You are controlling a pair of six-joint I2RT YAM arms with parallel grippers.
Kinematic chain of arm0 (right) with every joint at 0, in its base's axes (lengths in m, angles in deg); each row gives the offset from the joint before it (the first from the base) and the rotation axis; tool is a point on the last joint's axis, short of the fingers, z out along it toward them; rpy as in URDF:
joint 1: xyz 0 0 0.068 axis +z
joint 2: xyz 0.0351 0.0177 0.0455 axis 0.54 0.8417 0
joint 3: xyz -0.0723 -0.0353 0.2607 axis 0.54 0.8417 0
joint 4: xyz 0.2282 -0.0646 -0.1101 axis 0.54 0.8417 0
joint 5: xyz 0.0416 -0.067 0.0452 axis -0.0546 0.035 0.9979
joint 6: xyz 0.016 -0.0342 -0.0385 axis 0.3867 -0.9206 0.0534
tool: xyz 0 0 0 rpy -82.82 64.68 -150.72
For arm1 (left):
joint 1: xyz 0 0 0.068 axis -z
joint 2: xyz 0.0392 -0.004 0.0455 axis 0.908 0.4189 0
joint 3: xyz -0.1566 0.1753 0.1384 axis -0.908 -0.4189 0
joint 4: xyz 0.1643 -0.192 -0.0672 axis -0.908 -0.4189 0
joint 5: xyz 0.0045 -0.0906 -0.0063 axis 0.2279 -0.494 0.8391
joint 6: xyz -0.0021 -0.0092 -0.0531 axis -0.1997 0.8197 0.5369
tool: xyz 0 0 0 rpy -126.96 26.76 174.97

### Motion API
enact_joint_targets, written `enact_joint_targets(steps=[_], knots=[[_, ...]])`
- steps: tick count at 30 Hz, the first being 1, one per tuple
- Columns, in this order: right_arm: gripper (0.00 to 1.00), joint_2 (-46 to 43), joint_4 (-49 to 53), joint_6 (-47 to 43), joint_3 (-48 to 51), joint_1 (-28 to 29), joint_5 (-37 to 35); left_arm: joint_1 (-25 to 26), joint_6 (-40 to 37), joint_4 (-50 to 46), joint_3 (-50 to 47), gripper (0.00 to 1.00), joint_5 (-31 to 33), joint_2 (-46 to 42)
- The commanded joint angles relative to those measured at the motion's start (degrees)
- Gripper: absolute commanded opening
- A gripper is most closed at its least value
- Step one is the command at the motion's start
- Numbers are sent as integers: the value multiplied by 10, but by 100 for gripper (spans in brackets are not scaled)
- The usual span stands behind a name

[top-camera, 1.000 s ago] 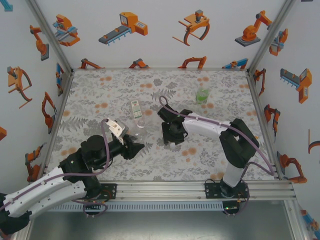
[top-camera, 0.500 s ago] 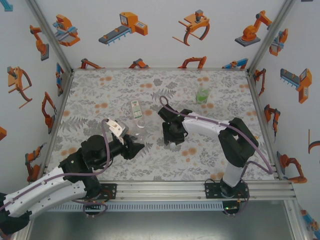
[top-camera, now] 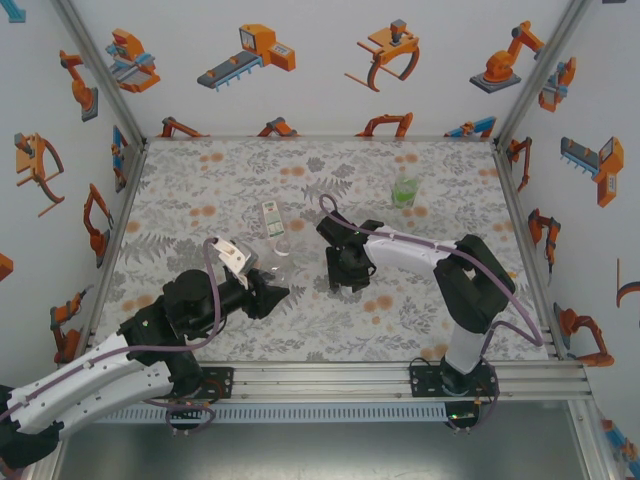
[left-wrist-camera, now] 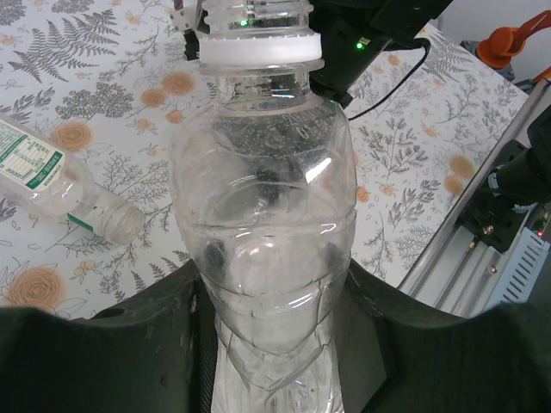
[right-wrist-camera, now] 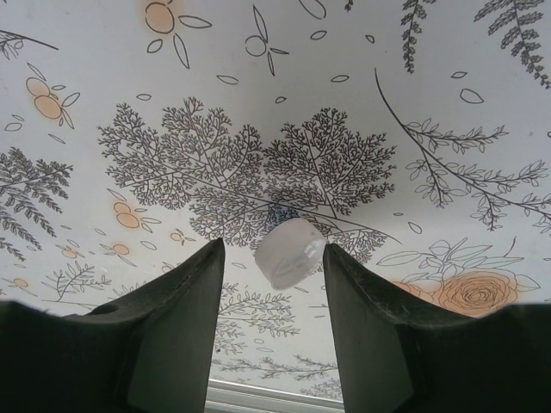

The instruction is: Screw on the bottle caps

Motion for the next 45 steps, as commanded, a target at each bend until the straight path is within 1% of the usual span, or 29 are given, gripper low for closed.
enact_joint_targets(steps=[1, 5, 7, 8, 12, 13, 15, 18, 20, 22, 24, 25, 26, 29, 31, 33, 36, 45], knots=[[46, 9, -6, -5, 12, -6, 0, -4, 5, 19, -3, 0, 4, -2], [43, 14, -17, -3, 26, -9, 4, -3, 5, 18, -3, 0, 4, -4], [40, 13, -23, -1, 34, -11, 5, -3, 6, 15, -4, 0, 5, -5], [38, 13, -26, 0, 38, -12, 5, -3, 6, 15, -4, 0, 5, -5], [22, 5, -38, 6, 52, -16, 8, -3, 8, 15, -5, 0, 4, -7], [20, 1, -43, 7, 56, -18, 9, -3, 8, 15, -5, 0, 5, -7], [17, -8, -59, 12, 64, -24, 23, -4, 8, 16, -5, 0, 5, -8], [17, -31, -137, 26, 102, -41, 83, -4, 9, 18, -4, 0, 3, -6], [17, -53, -227, 51, 150, -62, 142, -4, 9, 19, -2, 0, 0, -3], [20, -70, -316, 90, 206, -91, 194, -4, 10, 21, -1, 0, -3, 2], [23, -85, -369, 118, 256, -116, 221, -4, 10, 25, 0, 0, -5, 6], [26, -96, -374, 125, 278, -130, 222, -5, 10, 27, 1, 0, -5, 9], [28, -108, -366, 124, 293, -140, 215, -4, 10, 29, 1, 0, -6, 12], [37, -152, -262, 93, 311, -158, 148, -4, 8, 33, 3, 0, -8, 19], [39, -174, -206, 74, 308, -161, 107, -4, 9, 36, 3, 0, -9, 22], [40, -182, -179, 64, 298, -161, 89, -5, 9, 39, 3, 0, -11, 27], [43, -170, -138, 51, 262, -160, 62, -5, 10, 43, 5, 0, -14, 32], [44, -102, -101, 14, 161, -152, 44, -5, 10, 29, 10, 0, -13, 25]])
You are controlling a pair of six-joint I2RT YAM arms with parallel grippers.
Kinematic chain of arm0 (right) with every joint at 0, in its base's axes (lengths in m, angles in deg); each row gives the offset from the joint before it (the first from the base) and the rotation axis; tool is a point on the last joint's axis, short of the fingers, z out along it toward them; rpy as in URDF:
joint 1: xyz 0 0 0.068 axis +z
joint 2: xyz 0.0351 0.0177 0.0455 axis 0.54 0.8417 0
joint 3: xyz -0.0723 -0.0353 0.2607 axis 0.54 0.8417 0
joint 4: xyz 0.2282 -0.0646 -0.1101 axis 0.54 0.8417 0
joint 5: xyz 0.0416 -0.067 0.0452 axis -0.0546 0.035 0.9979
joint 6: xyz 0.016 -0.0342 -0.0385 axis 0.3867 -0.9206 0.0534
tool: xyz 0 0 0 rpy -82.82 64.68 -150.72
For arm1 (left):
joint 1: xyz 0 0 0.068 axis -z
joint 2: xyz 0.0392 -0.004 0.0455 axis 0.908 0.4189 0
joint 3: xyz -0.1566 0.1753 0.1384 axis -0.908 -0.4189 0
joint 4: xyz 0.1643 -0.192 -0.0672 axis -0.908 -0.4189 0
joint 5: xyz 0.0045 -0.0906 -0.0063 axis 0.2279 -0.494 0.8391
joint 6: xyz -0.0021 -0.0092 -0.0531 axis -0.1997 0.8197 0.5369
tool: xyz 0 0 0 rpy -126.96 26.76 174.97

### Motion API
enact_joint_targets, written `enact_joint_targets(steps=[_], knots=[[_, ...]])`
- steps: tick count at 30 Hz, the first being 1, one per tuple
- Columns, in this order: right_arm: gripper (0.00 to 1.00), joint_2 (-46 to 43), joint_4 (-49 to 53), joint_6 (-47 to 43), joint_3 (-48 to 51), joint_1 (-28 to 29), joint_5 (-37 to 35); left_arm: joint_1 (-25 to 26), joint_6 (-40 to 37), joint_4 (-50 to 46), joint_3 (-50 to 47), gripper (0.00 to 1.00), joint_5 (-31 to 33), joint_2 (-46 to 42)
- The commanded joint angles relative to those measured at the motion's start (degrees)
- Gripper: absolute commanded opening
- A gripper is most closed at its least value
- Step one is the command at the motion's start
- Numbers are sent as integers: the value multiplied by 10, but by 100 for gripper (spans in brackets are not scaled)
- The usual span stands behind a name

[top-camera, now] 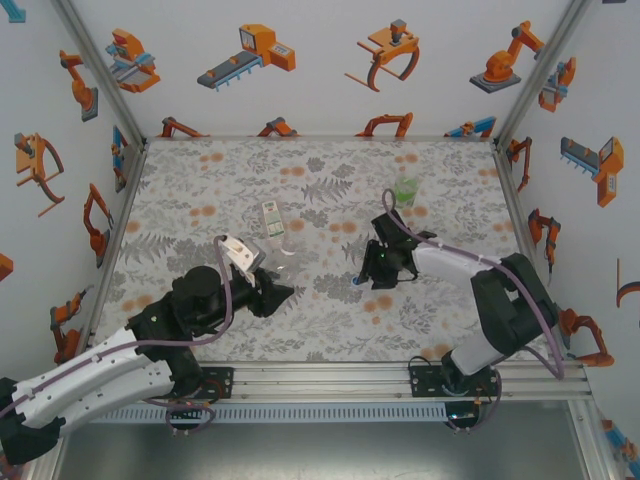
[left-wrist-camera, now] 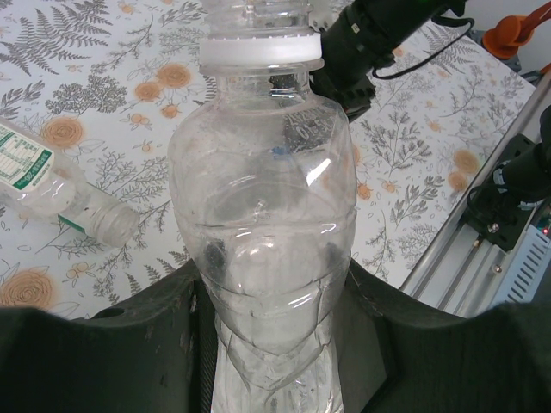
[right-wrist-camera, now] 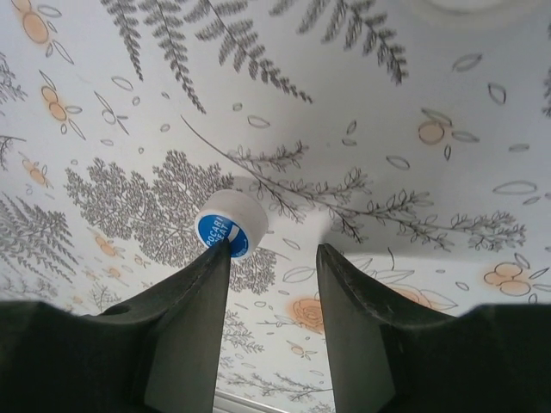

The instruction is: Screw on the bottle caps

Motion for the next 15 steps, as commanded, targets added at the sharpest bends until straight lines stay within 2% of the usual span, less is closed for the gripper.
enact_joint_targets(steps=[1, 15], knots=[[45, 24, 53, -32, -31, 8, -48, -4, 10, 7, 9, 0, -5, -12], [45, 67, 114, -60, -141, 67, -124, -4, 7, -6, 11, 0, 6, -30]])
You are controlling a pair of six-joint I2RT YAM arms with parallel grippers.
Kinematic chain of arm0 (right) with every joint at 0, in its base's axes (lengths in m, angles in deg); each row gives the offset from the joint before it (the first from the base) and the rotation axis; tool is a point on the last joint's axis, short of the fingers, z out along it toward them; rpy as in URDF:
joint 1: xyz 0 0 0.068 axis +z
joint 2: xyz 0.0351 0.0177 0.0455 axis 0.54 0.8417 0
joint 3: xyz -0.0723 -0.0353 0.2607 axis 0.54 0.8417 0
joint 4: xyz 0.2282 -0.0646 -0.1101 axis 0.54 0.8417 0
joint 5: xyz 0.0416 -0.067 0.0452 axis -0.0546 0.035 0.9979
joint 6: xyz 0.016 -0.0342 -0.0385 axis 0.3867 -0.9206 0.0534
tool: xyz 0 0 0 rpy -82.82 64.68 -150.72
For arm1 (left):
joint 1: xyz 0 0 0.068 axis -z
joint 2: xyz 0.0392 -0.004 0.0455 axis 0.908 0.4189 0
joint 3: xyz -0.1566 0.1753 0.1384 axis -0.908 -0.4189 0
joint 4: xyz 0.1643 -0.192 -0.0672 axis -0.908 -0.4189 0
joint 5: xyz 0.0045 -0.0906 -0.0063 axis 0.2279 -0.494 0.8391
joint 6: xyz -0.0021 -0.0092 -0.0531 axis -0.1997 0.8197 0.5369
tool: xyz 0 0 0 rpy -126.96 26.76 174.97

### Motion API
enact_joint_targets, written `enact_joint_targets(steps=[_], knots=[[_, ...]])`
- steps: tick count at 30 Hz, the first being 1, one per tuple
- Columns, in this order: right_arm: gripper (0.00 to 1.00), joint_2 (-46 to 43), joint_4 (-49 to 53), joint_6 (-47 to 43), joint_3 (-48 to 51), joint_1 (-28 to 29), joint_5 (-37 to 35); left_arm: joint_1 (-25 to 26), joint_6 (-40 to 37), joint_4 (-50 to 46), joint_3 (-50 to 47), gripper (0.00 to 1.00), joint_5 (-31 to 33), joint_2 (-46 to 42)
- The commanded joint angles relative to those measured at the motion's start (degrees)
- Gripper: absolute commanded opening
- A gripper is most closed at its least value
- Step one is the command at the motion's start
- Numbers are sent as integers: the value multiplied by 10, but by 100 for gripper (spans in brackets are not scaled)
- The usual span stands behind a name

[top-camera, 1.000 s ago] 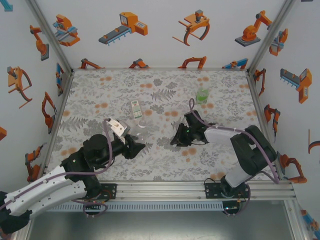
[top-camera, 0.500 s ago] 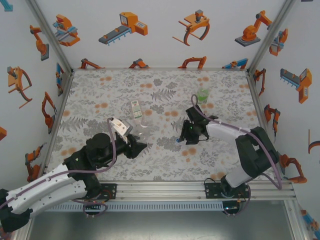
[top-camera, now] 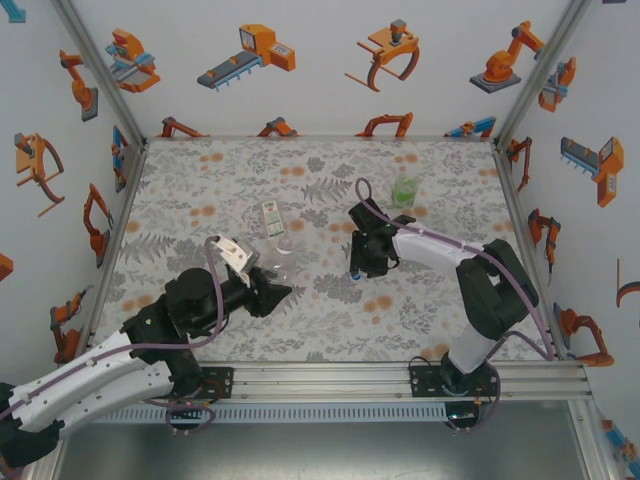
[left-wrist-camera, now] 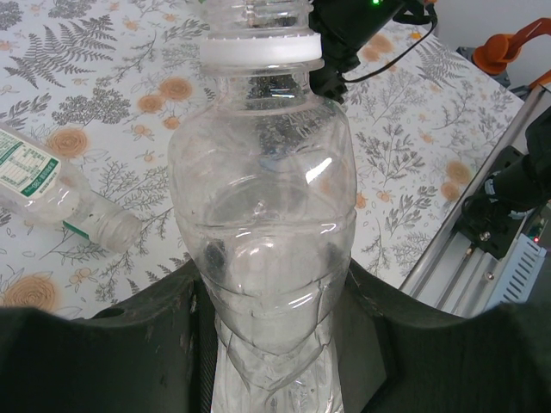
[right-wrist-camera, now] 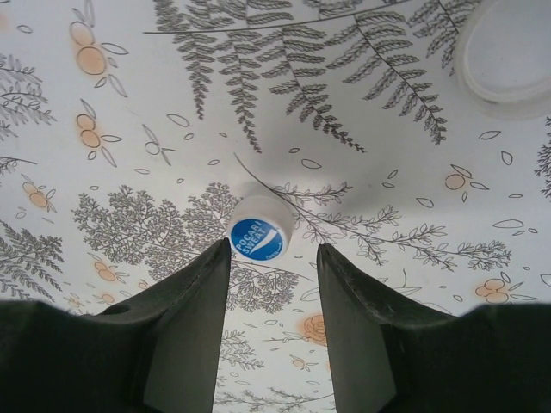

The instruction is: Screw on the bottle caps

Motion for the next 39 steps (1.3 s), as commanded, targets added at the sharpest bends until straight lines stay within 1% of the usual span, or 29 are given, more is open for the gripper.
enact_joint_targets(steps=[1, 7, 13, 32, 35, 39], knots=[[45, 10, 31, -15, -23, 11, -31, -4, 4, -2, 10, 0, 3, -8], [44, 43, 32, -19, -38, 23, -31, -4, 3, -4, 12, 0, 2, -8], [42, 64, 34, -24, -45, 27, -38, -4, 2, -6, 11, 0, 2, -9], [40, 90, 38, -48, -56, 31, -50, -5, 4, -17, 6, 0, 3, -25], [38, 92, 40, -48, -57, 31, -48, -5, 6, -18, 4, 0, 3, -27], [32, 85, 48, -48, -57, 31, -44, -4, 6, -19, 4, 0, 0, -26]])
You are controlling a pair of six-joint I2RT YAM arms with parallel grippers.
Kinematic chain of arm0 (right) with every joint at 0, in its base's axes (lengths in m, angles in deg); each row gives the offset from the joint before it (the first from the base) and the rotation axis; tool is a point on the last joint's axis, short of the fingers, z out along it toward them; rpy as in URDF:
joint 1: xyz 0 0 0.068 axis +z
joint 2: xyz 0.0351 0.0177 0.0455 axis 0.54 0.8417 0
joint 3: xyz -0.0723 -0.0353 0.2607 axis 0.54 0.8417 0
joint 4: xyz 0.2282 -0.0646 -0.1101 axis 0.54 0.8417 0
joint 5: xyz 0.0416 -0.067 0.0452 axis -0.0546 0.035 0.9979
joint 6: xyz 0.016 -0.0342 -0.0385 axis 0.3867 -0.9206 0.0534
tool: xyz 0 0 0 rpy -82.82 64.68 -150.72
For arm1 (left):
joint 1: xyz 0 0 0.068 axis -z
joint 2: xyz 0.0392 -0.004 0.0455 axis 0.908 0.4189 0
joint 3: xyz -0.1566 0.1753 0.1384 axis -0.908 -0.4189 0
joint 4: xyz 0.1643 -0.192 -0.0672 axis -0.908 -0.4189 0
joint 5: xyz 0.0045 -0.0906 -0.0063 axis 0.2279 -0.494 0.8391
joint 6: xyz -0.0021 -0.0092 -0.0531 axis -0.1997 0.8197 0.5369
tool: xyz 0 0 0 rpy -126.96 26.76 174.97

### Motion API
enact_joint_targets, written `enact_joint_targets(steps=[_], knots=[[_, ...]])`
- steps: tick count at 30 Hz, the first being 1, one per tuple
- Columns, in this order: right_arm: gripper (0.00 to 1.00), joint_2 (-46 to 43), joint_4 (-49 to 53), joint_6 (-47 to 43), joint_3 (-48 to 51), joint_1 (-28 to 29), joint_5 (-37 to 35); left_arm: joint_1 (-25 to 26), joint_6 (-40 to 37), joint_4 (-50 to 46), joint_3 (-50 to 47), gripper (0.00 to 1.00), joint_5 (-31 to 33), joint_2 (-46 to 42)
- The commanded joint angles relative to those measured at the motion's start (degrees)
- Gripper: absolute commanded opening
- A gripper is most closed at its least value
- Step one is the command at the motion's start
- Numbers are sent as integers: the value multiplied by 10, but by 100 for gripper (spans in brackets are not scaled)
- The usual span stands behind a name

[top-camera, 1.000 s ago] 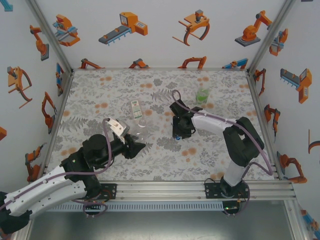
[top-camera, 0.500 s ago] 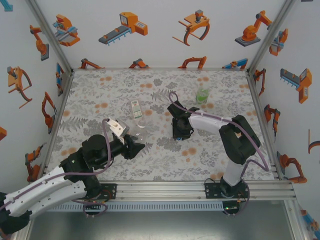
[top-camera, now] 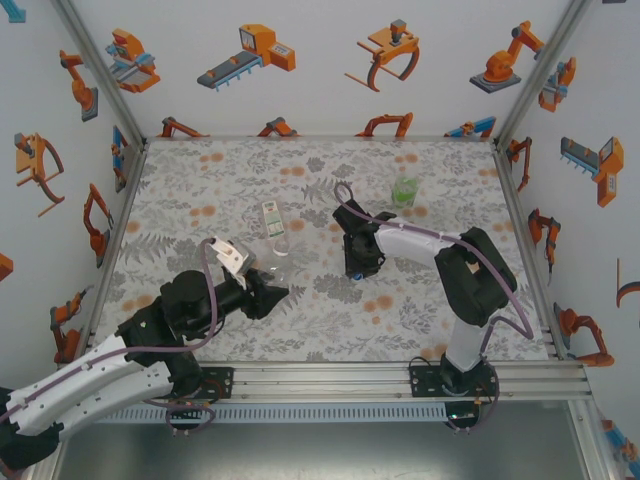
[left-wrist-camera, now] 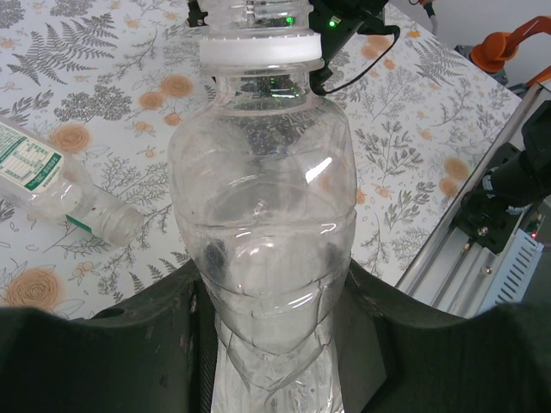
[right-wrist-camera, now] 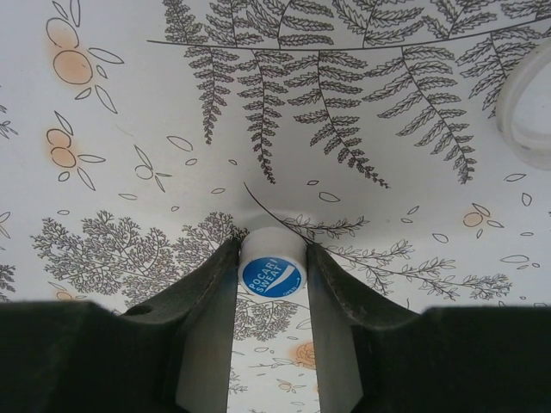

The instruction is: Screw on the bottle caps

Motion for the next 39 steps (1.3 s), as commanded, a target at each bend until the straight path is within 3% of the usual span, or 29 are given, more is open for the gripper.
enact_joint_targets(steps=[1, 11, 20, 27, 34, 39], knots=[[29, 2, 22, -7, -3, 3, -8, -3, 5, 0, 4, 0, -2, -3], [15, -135, 16, -72, 18, 3, 60, -2, -103, -83, 78, 0, -97, 90], [8, -362, -134, -225, 116, 3, 273, -3, -251, -174, 173, 0, -234, 196], [4, -489, -126, -346, 105, 3, 428, -2, -343, -242, 226, 0, -282, 225], [0, -537, -104, -411, 59, 3, 537, -2, -397, -309, 283, 0, -314, 238], [0, -551, -142, -456, 54, 3, 630, -3, -420, -325, 303, 0, -323, 246]])
